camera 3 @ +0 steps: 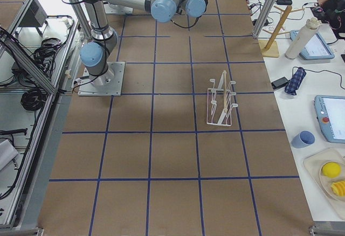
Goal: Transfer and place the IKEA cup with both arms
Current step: 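Carry the cup toward the left gripper while the left gripper moves to meet it, then close the left gripper on the cup's rim beside the right gripper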
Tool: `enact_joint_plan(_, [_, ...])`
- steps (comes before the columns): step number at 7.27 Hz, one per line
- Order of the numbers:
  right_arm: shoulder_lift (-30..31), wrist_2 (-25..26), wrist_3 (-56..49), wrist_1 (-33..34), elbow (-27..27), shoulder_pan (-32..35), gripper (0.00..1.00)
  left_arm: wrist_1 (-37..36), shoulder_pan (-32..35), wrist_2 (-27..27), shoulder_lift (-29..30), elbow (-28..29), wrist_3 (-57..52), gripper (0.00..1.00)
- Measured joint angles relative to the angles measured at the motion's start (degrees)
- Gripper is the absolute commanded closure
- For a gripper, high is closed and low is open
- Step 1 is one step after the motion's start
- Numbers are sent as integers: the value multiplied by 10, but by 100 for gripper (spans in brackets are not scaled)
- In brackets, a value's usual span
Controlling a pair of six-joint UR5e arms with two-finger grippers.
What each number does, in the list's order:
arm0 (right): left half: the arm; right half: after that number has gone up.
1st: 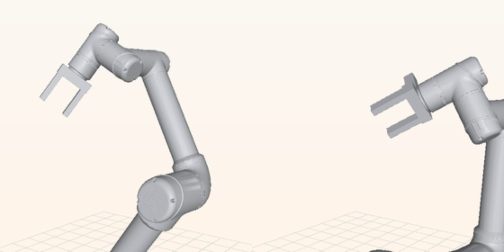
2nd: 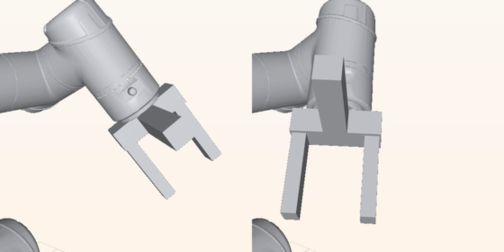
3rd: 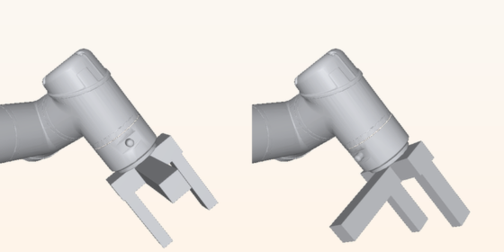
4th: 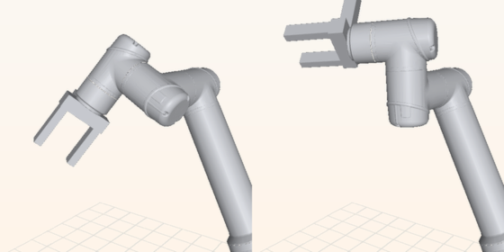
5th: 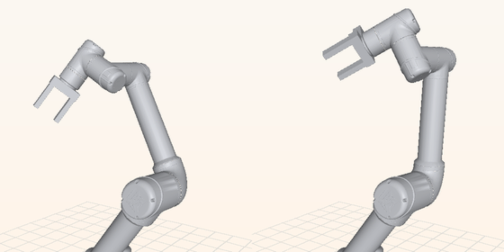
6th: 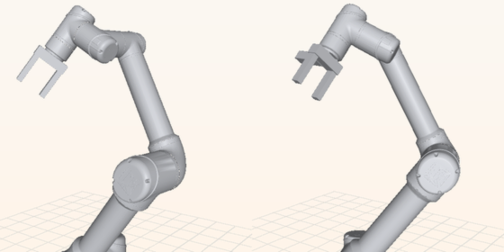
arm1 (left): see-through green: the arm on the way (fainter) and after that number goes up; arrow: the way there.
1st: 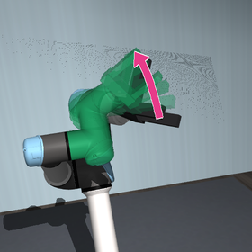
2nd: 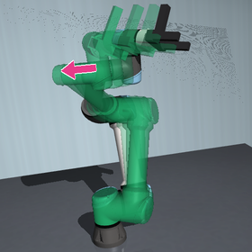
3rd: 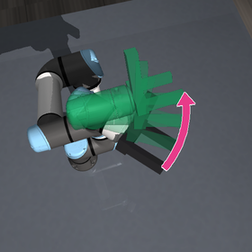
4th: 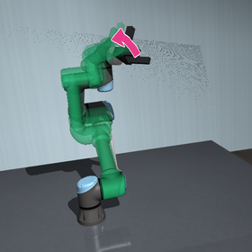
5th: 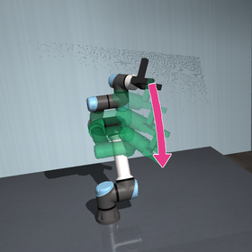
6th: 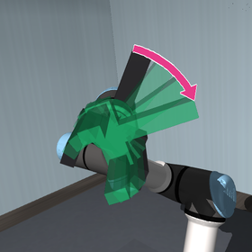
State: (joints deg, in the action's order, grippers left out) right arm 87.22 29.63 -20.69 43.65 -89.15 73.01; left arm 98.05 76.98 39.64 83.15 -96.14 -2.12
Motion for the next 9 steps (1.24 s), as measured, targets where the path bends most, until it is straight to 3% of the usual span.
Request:
enact_joint_plan(3, [25, -102, 20, -94, 2, 11, 72, 57, -3, -191, 3, -8, 24, 0])
enact_joint_plan(5, [53, -136, 51, -111, 6, 27, 71, 65, 5, -285, 2, -21, 44, 0])
enact_joint_plan(9, [64, -208, 53, -81, 7, 72, 72, 67, 53, -353, -18, -41, 56, 0])
